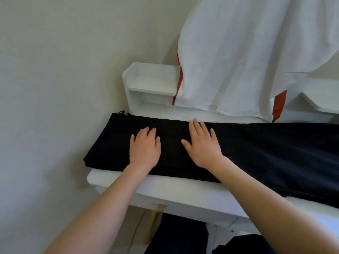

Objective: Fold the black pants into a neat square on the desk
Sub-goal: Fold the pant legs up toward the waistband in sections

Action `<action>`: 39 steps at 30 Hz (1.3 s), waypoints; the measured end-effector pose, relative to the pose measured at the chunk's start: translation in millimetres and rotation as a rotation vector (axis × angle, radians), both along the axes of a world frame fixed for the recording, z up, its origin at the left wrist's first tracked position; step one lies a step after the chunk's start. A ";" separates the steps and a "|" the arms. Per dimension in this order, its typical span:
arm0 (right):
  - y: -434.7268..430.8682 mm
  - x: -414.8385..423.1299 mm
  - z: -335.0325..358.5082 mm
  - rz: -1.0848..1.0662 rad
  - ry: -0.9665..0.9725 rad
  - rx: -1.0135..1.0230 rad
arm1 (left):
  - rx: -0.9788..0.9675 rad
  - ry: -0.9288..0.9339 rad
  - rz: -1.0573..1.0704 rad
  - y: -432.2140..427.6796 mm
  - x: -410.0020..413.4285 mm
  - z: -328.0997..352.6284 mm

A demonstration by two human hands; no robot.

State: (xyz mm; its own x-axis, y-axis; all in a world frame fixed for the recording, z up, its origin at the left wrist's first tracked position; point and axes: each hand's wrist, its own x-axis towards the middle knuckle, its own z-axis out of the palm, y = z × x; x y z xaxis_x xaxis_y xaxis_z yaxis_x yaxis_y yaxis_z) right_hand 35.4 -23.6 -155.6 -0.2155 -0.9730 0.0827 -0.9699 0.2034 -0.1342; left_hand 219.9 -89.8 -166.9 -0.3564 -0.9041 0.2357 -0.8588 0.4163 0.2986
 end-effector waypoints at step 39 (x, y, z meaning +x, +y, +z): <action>-59.0 151.7 -23.7 0.128 -0.060 0.015 | 0.249 0.398 0.149 -46.2 92.9 134.5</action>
